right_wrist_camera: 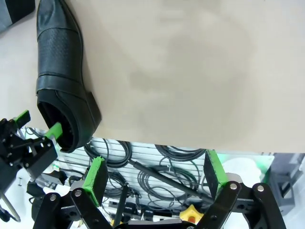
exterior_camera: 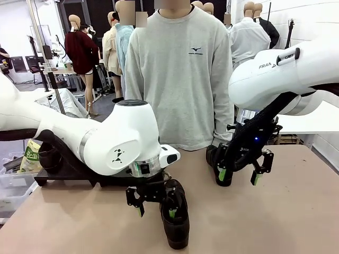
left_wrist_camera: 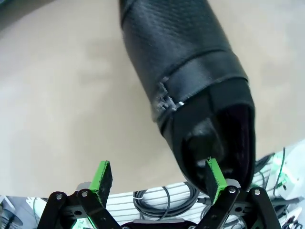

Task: Organize the shoes by placing them on the stand.
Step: Place the Shoe from the middle of the table onto the Shoes Stand.

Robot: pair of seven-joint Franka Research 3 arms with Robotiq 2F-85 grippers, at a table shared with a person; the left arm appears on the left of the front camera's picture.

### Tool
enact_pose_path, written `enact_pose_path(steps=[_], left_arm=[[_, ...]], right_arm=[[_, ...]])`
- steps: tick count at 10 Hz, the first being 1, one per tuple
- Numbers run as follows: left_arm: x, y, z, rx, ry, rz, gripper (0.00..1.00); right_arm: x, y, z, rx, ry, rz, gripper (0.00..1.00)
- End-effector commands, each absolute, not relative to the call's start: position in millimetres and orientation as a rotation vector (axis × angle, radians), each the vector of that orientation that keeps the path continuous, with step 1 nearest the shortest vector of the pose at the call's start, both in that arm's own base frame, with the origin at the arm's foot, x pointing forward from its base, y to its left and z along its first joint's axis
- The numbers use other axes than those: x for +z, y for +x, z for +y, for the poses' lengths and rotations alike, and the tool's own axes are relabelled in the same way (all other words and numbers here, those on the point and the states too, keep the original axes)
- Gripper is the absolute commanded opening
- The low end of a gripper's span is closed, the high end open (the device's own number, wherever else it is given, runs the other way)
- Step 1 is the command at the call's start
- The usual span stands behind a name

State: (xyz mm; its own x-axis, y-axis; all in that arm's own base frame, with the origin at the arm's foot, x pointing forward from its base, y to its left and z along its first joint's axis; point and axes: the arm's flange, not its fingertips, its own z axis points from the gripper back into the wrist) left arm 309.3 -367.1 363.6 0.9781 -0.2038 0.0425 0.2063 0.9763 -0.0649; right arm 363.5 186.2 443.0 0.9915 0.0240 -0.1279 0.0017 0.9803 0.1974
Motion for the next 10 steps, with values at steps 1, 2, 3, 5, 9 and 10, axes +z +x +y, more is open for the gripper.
enact_pose_path(steps=[1,2,3,5,9,10], left_arm=[[358,316,-376,-0.125,-0.039,-0.078,1.00],[348,316,-375,-0.108,-0.028,-0.059,1.00],[343,316,-374,-0.105,-0.044,-0.035,1.00],[347,317,-374,-0.145,-0.132,-0.071,0.73],[344,319,-373,-0.146,-0.111,-0.052,0.00],[344,320,-372,-0.142,-0.110,-0.047,0.00]], right_arm=[[446,368,185,0.029,0.179,0.133,1.00],[446,368,185,0.029,0.179,0.133,1.00],[446,368,185,0.029,0.179,0.133,1.00],[446,368,185,0.029,0.179,0.133,1.00],[446,368,185,0.029,0.179,0.133,1.00],[446,368,185,0.029,0.179,0.133,1.00]])
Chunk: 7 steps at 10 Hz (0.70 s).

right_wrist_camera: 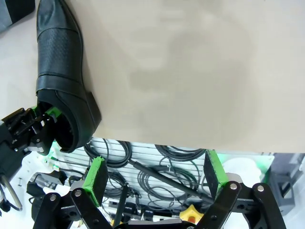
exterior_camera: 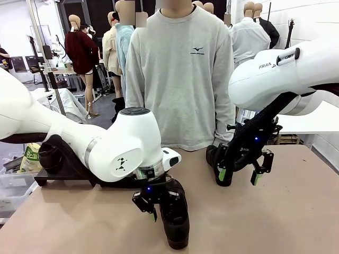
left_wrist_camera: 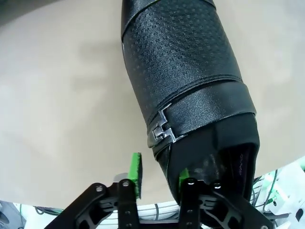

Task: Organize the shoes by placing them on the stand.
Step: Place the Shoe from the middle of the table onto the Shoes Stand.

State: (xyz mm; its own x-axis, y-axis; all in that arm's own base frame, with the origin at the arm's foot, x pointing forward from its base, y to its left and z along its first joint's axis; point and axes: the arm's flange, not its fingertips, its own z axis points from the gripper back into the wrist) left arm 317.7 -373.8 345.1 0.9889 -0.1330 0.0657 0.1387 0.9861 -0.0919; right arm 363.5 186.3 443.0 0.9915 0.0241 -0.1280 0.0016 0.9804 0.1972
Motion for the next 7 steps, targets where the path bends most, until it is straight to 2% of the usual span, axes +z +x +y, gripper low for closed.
enact_pose_path(steps=[1,5,7], left_arm=[[343,319,-373,-0.143,-0.112,-0.045,0.00],[341,320,-376,-0.148,-0.119,-0.006,0.00],[377,309,-371,-0.196,-0.181,-0.053,0.00]], right_arm=[[446,368,185,0.029,0.179,0.133,1.00],[446,368,185,0.029,0.179,0.133,1.00],[446,368,185,0.029,0.179,0.133,1.00]])
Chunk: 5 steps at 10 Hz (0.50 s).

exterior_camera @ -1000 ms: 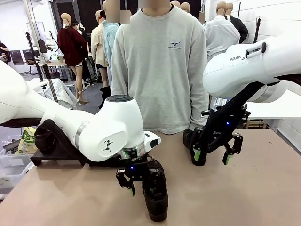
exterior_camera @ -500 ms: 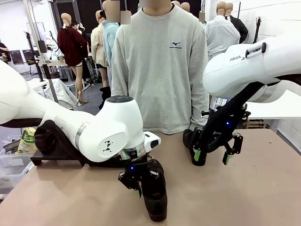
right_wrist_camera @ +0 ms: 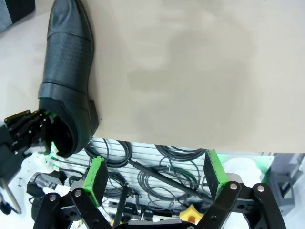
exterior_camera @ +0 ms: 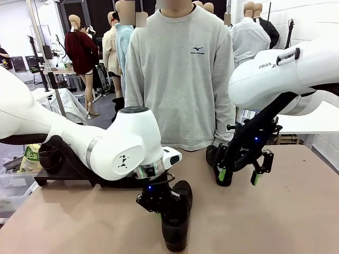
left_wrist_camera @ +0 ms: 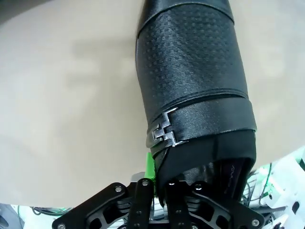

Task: Organize the shoes by placing them on the stand.
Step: Place the Shoe from the middle of the table onto the Shoes Stand.

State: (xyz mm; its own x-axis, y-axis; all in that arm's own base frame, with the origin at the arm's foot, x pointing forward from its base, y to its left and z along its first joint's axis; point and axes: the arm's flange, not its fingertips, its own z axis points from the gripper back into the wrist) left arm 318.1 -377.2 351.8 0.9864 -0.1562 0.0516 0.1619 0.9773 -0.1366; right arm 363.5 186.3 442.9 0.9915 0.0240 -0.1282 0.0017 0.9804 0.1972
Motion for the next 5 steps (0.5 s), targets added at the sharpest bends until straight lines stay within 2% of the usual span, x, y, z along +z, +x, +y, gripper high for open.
enact_pose_path(steps=[1,4,5], left_arm=[[413,300,-360,-0.219,-0.196,-0.159,0.00],[497,316,-300,-0.214,-0.193,-0.420,0.00],[504,337,-266,-0.207,-0.111,-0.451,0.00]], right_arm=[[446,368,185,0.029,0.179,0.133,1.00],[446,368,185,0.029,0.179,0.133,1.00],[446,368,185,0.029,0.179,0.133,1.00]])
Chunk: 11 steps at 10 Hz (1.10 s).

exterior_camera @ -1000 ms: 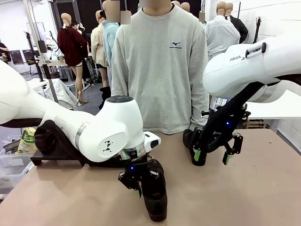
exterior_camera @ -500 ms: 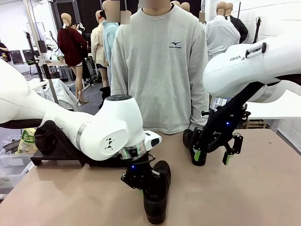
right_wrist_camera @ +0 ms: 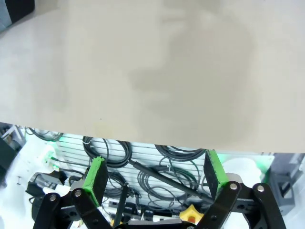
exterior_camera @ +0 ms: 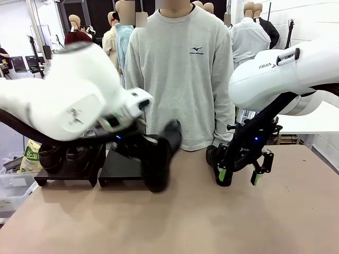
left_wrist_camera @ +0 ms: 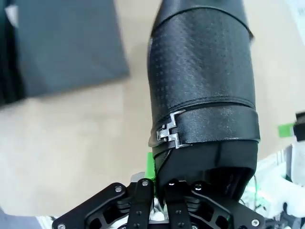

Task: Organize the shoes by placing them on the stand.
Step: Place the Shoe from the middle of the table onto the Shoes Stand.

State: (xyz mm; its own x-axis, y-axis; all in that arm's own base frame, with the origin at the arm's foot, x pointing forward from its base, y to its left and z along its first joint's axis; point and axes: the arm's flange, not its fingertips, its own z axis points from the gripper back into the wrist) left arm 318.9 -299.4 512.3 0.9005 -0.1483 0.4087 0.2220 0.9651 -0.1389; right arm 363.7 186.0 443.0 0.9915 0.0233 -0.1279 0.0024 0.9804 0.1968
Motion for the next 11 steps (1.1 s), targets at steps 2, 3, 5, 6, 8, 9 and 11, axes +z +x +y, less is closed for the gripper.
enact_pose_path(steps=[2,3,5,6,8,9,11], left_arm=[[492,377,-208,-0.179,-0.044,-0.498,0.00],[490,395,-188,-0.143,-0.042,-0.497,0.00],[484,427,-161,-0.085,-0.046,-0.524,0.00],[480,436,-154,-0.073,-0.035,-0.540,0.00],[469,446,-146,-0.032,-0.043,-0.559,0.00],[462,449,-149,0.001,-0.044,-0.561,0.00],[452,461,-148,0.051,-0.042,-0.539,0.00]], right_arm=[[446,368,185,0.029,0.179,0.133,1.00],[446,368,185,0.029,0.179,0.133,1.00],[446,368,185,0.029,0.179,0.133,1.00],[446,368,185,0.029,0.179,0.133,1.00],[446,368,185,0.029,0.179,0.133,1.00],[446,368,185,0.029,0.179,0.133,1.00],[446,368,185,0.029,0.179,0.133,1.00]])
